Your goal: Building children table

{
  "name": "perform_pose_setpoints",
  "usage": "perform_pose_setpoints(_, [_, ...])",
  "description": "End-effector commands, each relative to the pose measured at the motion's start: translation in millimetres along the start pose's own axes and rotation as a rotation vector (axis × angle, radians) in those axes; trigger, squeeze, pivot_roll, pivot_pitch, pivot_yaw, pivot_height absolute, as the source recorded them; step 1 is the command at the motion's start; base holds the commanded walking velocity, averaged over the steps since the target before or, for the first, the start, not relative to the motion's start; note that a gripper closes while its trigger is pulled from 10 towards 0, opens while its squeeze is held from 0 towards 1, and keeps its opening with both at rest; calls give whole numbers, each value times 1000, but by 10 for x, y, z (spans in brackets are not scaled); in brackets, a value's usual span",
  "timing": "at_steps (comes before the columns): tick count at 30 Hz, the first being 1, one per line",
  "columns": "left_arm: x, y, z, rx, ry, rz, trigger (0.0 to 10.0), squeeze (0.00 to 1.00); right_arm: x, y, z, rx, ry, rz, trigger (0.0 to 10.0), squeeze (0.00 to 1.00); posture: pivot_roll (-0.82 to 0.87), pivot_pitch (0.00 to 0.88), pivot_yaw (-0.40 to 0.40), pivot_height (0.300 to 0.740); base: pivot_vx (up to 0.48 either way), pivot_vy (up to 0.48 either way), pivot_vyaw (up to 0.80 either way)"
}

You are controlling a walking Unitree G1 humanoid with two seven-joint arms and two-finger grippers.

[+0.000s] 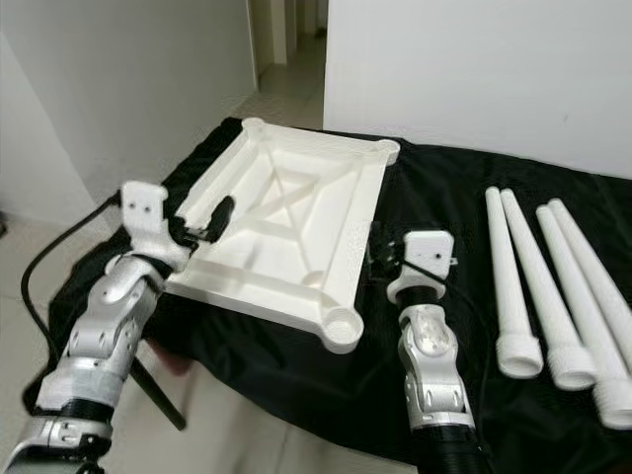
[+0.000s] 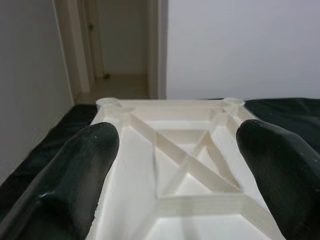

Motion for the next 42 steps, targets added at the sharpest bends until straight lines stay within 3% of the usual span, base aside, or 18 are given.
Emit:
perform_pose_setpoints(1, [20,-52,40,-11,20,21,10000,0,4,1,44,2,14,-2,10000,0,28,3,5,740,0,0,0])
perform_pose_setpoints(9, [28,-65,53,16,23,31,10000,0,34,-155,-65,15,-45,87,10000,0,25,17,12,740,0,0,-577])
perform_pose_setpoints(22, [47,-113,34,34,7,52,10000,0,81,-222,-220,40,-117,120,10000,0,18,15,16,740,0,0,-732])
perform_pose_setpoints(30, [51,-137,76,75,30,70,10000,0,83,-197,-225,49,-114,111,10000,0,19,25,22,740,0,237,0])
perform_pose_setpoints(42, [55,-145,20,-3,6,70,10000,0,79,-218,-220,59,-117,123,10000,0,18,34,23,740,0,128,0])
Point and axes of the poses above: a point about 5 cm out from each wrist's last joint towards the gripper, its own x axis pointing back from the gripper into the wrist, its own y axis along the axis of the wrist's last joint, z = x × y, the point moved 5 cm from there along -x, pointing out of the wrist towards the gripper, and after that the axes turned 7 degrees about x, right-handed, at the moved point
